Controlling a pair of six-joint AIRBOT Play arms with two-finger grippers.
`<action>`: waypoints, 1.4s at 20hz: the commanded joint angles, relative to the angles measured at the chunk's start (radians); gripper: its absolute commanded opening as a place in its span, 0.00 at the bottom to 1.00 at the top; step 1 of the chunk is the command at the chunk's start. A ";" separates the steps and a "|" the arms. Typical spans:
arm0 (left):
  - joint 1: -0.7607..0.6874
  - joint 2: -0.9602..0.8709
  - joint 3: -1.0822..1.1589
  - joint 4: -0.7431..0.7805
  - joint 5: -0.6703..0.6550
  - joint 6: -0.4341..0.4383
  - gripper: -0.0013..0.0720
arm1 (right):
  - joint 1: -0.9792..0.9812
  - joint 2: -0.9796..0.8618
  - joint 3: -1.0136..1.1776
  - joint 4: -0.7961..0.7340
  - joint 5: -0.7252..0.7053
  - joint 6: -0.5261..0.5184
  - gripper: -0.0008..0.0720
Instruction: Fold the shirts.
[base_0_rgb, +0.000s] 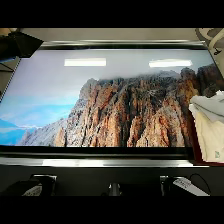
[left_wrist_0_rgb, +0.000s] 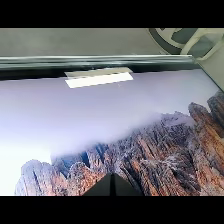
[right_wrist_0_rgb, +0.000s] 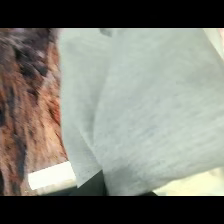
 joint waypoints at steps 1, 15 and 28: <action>-0.013 -0.013 -0.006 0.000 0.000 0.003 0.06 | 0.055 0.051 -0.132 -0.305 0.050 -0.008 0.03; -0.066 -0.012 -0.005 0.000 0.010 0.003 0.06 | 0.108 0.085 -0.303 -0.467 -0.295 -0.144 0.97; -0.108 -0.264 -0.055 0.694 -0.436 -0.300 0.85 | 0.980 -0.167 0.110 -0.325 -0.288 -0.023 0.85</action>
